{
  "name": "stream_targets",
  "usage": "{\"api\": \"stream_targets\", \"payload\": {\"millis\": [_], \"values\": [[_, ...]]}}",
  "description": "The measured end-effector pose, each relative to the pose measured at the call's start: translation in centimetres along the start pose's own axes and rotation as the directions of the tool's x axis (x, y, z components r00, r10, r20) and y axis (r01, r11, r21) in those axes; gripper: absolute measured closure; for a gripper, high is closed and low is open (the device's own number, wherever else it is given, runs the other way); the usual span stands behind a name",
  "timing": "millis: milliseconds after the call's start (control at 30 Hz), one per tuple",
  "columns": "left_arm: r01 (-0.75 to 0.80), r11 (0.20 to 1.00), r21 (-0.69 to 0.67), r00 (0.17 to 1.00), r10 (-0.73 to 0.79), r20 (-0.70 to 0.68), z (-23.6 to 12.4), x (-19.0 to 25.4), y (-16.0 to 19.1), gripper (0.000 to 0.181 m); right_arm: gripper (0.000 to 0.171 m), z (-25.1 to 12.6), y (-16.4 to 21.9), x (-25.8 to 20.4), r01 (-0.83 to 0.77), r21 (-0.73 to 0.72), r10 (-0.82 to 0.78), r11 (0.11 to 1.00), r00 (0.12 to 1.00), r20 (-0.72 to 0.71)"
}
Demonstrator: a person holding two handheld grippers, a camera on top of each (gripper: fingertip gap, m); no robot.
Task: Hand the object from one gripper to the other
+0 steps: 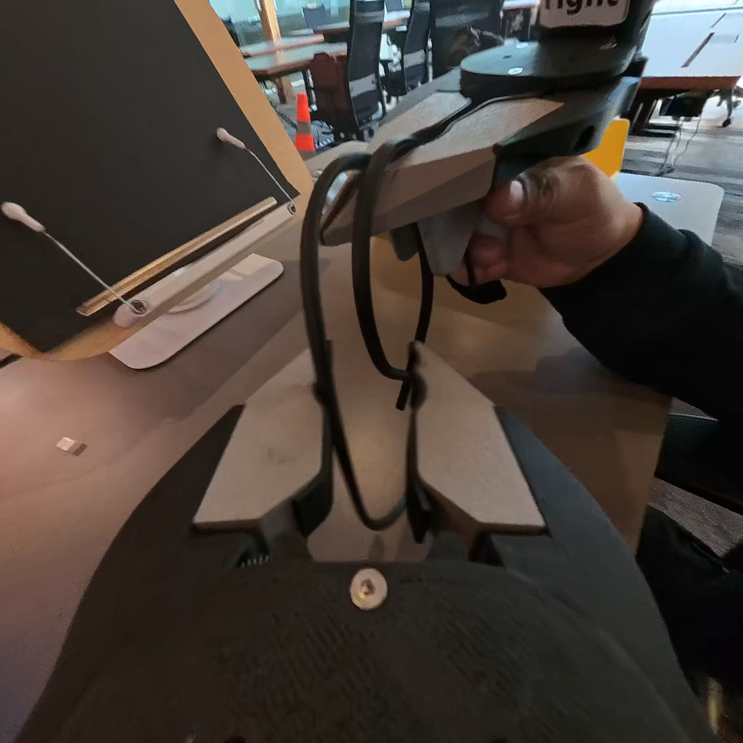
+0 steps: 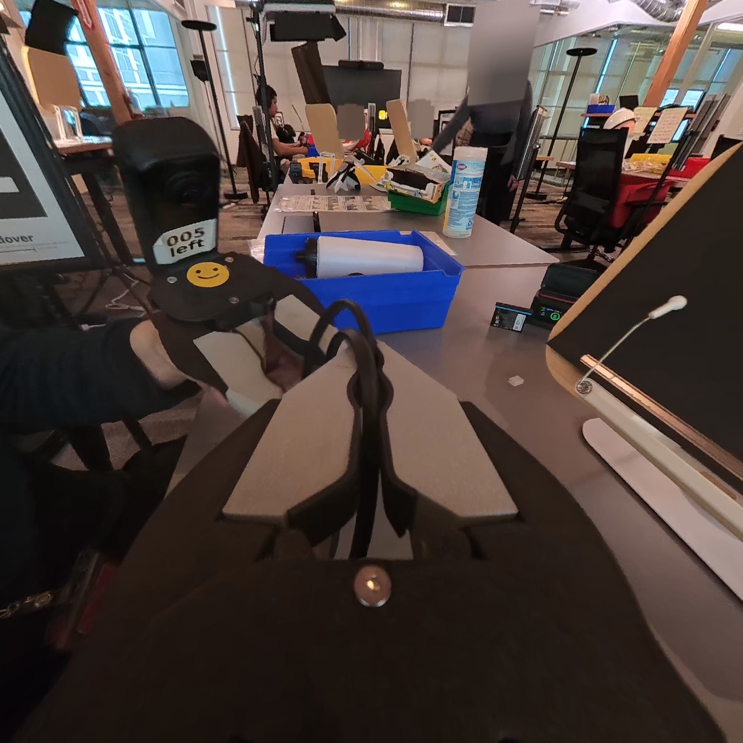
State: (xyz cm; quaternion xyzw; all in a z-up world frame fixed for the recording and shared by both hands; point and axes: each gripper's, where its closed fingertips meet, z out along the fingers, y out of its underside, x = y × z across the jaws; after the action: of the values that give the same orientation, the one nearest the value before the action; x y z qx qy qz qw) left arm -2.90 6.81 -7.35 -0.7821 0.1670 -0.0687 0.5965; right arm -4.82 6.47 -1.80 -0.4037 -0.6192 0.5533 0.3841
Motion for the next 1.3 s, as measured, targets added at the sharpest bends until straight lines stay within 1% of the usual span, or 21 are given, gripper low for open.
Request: {"api": "stream_targets", "payload": {"millis": [33, 67, 167, 267, 300, 400, 567, 700, 800, 833, 867, 933, 967, 1167, 1233, 1300], "values": [[-0.014, 1.0, 0.018, 1.0, 0.014, 0.016, -0.3, -0.3, -0.1, 0.169, 0.171, 0.1, 0.3, 0.2, 0.004, -0.011, -0.004, 1.0, 1.0, -0.007], [-0.024, 0.999, 0.032, 0.999, 0.024, 0.027, -0.6, -0.7, -0.3, 0.178, 0.171, 0.0, 0.5, 0.4, 0.005, -0.019, -0.005, 1.0, 1.0, -0.014], [0.025, 0.999, 0.043, 1.0, -0.025, 0.01, -1.9, -2.1, -0.7, 0.178, 0.171, -0.3, 0.7, 1.0, -0.007, -0.026, 0.006, 1.0, 0.999, -0.032], [0.06, 0.994, 0.087, 0.998, -0.062, 0.014, -3.4, -3.5, -1.6, 0.178, 0.171, -0.1, 1.1, 0.7, -0.015, -0.049, 0.015, 0.999, 1.0, -0.006], [0.059, 0.994, 0.086, 0.998, -0.06, 0.006, -3.7, -3.5, -1.7, 0.178, 0.171, 0.1, 1.4, 0.6, -0.011, -0.062, 0.011, 0.998, 1.0, -0.003], [0.058, 0.996, 0.06, 0.993, -0.051, -0.106, -4.7, -2.1, -1.5, 0.178, 0.171, 0.2, 1.7, 0.7, -0.006, -0.076, 0.005, 0.997, 1.0, -0.008], [0.075, 0.992, 0.101, 0.989, -0.062, -0.132, -6.0, -2.4, -2.5, 0.178, 0.171, 0.4, 2.3, 0.7, -0.028, -0.095, 0.029, 0.995, 1.0, 0.009], [0.112, 0.979, 0.17, 0.984, -0.085, -0.158, -7.0, -2.7, -4.4, 0.178, 0.171, 0.8, 3.2, -0.1, -0.033, -0.13, 0.042, 0.991, 0.997, 0.068], [0.07, 0.984, 0.161, 0.989, -0.047, -0.143, -7.1, -3.0, -5.3, 0.178, 0.171, 1.1, 3.9, -1.5, -0.034, -0.165, 0.059, 0.986, 0.987, 0.153], [0.044, 0.987, 0.153, 0.991, -0.024, -0.13, -7.1, -3.1, -5.6, 0.178, 0.171, 1.1, 4.0, -1.6, -0.019, -0.17, 0.045, 0.985, 0.987, 0.153], [0.015, 0.989, 0.146, 0.994, 0.002, -0.114, -7.1, -3.2, -5.9, 0.178, 0.171, 1.1, 3.9, -1.4, -0.005, -0.165, 0.028, 0.986, 0.99, 0.136], [-0.047, 0.988, 0.147, 0.996, 0.057, -0.069, -7.2, -3.8, -6.8, 0.178, 0.152, 0.8, 3.5, -0.9, 0.002, -0.151, 0.015, 0.988, 0.994, 0.109], [-0.065, 0.987, 0.149, 0.995, 0.075, -0.059, -7.4, -4.1, -7.2, 0.178, 0.147, 0.5, 3.2, -0.7, -0.005, -0.138, 0.019, 0.99, 0.995, 0.101], [-0.099, 0.976, 0.194, 0.991, 0.114, -0.071, -8.6, -4.8, -10.4, 0.178, 0.144, -2.0, 0.3, 0.9, -0.058, 0.031, 0.056, 0.998, 0.996, 0.074], [-0.109, 0.972, 0.21, 0.989, 0.128, -0.079, -8.9, -4.7, -11.4, 0.178, 0.139, -2.6, -0.5, 1.2, -0.076, 0.085, 0.069, 0.993, 0.995, 0.077], [-0.118, 0.964, 0.237, 0.987, 0.141, -0.084, -9.0, -4.5, -12.4, 0.178, 0.133, -2.9, -1.2, 0.7, -0.086, 0.127, 0.071, 0.988, 0.991, 0.113]]}}
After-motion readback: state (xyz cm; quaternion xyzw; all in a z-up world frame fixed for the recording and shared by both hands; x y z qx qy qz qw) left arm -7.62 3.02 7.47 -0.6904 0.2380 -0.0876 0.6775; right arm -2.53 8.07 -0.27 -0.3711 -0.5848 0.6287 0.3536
